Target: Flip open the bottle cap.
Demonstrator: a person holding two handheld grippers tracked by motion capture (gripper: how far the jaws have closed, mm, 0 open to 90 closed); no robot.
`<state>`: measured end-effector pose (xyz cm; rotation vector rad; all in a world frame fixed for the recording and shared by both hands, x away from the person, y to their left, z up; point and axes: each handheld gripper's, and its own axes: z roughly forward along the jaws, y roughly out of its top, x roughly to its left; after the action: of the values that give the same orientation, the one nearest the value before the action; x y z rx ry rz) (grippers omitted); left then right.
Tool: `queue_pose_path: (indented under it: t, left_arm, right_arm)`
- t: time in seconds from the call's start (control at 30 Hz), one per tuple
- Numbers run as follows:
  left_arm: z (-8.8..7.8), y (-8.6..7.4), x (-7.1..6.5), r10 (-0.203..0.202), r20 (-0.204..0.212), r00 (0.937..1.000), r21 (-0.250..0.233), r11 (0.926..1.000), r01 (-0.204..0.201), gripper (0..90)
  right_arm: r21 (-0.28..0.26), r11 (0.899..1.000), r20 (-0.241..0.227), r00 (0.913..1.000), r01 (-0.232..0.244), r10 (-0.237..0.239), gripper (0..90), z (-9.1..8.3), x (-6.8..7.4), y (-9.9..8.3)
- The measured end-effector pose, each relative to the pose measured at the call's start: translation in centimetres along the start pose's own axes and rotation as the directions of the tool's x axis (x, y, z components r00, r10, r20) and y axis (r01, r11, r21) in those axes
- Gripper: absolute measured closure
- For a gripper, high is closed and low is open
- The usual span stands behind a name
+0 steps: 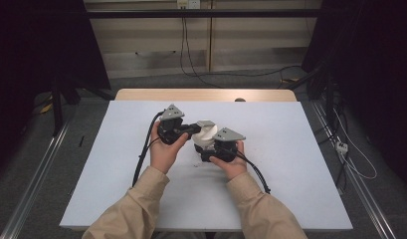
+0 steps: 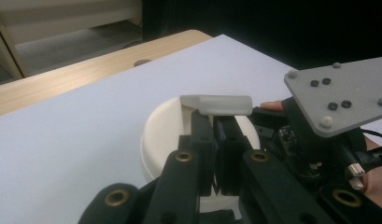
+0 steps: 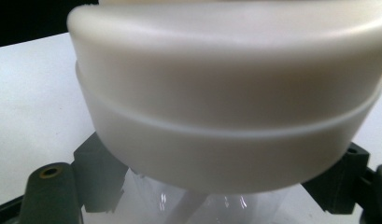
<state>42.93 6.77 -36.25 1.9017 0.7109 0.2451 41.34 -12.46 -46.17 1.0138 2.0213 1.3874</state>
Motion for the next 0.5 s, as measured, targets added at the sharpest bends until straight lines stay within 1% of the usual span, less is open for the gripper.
queue_pose_path:
  t: [0.2,0.5]
  left_arm:
    - [0.25,0.21,0.11,-0.002,-0.004,1.0000,0.014,0.9999,0.002,88.7]
    - [0.37,0.86,-0.04,0.018,-0.007,0.9998,0.015,0.9997,-0.018,90.0]
  right_arm:
    - [0.000,1.000,-0.001,1.0000,-0.001,0.001,18.6,0.01,0.00,0.00]
    - [0.000,1.000,-0.001,1.0000,-0.001,0.001,18.6,0.01,-0.01,0.00]
